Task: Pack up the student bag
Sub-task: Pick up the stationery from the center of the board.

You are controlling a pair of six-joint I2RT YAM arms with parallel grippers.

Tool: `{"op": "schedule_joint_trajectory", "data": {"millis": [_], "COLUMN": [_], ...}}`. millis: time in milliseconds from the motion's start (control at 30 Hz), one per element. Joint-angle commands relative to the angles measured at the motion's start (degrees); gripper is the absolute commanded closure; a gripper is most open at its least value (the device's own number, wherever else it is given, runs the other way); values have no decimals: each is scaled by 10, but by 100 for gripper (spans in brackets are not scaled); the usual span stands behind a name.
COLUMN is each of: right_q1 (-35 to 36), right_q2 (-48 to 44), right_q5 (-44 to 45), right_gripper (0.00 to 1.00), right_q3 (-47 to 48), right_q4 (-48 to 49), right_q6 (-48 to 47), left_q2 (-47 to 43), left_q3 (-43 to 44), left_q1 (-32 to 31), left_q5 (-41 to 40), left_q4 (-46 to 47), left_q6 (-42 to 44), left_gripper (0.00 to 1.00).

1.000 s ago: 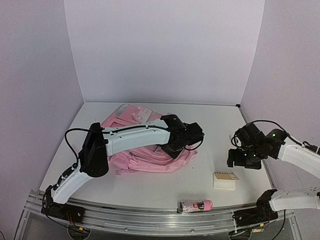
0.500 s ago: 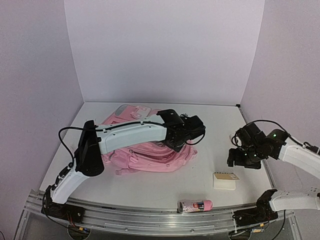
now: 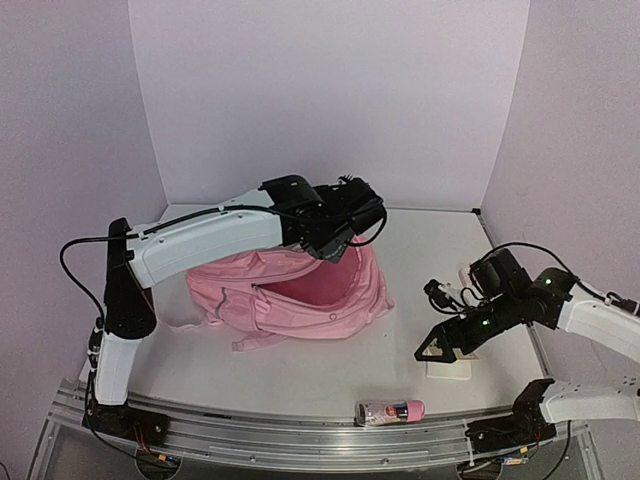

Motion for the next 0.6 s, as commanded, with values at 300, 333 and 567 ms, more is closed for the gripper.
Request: {"op": "schedule_joint_trajectory", "data": {"millis": [300,333,567], "right_q1": [233,241,257], "right_q2": [144,157,209], "right_q5": [48,62,150], "right_gripper": [12,12,12], "right_q3": [39,41,19], "right_q4": [-63,-64,85], "right_q6": [-340,-345,-363], "left_q2": [-128,-129,-127], "left_q3": [-61,-63,-69], "left_q1": [22,23,27], "left_q5": [-51,-48,-30], "left_q4": [120,120,125], "left_q6": [7,6,10], "left_gripper": [100,100,100]}}
